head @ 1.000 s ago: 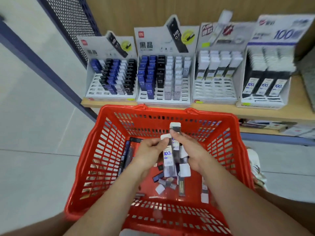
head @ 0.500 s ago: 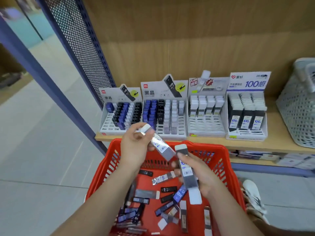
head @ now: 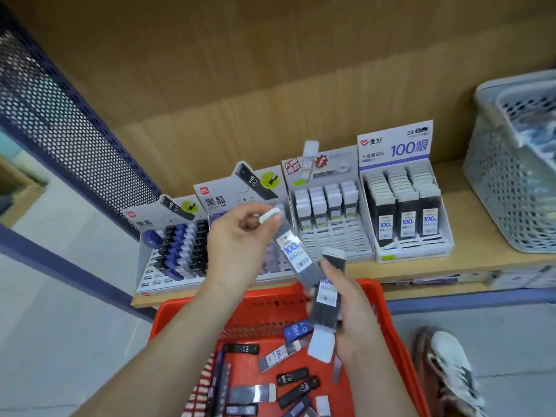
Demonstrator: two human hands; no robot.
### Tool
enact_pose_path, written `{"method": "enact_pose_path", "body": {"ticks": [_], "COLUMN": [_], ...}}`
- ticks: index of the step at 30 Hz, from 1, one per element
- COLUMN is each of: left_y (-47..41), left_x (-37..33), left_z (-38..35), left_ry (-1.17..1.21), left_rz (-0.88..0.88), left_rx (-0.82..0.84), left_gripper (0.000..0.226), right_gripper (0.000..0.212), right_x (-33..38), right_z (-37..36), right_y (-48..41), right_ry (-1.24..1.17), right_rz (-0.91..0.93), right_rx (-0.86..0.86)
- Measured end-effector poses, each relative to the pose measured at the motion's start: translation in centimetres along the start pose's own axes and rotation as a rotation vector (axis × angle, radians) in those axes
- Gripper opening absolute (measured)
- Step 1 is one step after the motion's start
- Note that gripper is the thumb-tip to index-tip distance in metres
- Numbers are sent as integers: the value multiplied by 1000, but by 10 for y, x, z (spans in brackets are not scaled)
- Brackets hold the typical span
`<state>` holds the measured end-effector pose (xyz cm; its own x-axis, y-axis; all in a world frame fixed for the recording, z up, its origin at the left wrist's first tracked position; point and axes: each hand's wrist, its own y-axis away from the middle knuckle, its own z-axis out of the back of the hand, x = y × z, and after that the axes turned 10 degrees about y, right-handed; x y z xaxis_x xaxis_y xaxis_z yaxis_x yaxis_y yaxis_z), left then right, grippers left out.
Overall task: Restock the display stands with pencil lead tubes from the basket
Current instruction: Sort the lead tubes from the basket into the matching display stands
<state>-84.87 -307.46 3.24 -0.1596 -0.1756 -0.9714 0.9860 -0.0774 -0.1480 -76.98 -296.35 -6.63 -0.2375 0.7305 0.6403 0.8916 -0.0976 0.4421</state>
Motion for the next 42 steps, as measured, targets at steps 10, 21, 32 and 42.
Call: {"method": "enact_pose_path", "body": {"ticks": [10, 21, 32, 42], "left_y": [-48, -40, -49, -43], "left_x": [-7, 41, 34, 26], "left_z": [-91, -182, -194, -213], "left_ry": [12, -211, -378, -421], "left_rz": [-5, -118, -278, -388], "left_rx": [301, 477, 550, 541], "left_gripper": [17, 25, 10, 16], "right_gripper": [13, 32, 25, 18], "right_x": [41, 58, 60, 62], "right_z": [39, 73, 75, 76], "right_y": [-4, -4, 0, 4], "right_ry": [-520, -719, -746, -741], "right_rz": [179, 218, 251, 276], "right_rx": [-253, -419, -444, -433]}}
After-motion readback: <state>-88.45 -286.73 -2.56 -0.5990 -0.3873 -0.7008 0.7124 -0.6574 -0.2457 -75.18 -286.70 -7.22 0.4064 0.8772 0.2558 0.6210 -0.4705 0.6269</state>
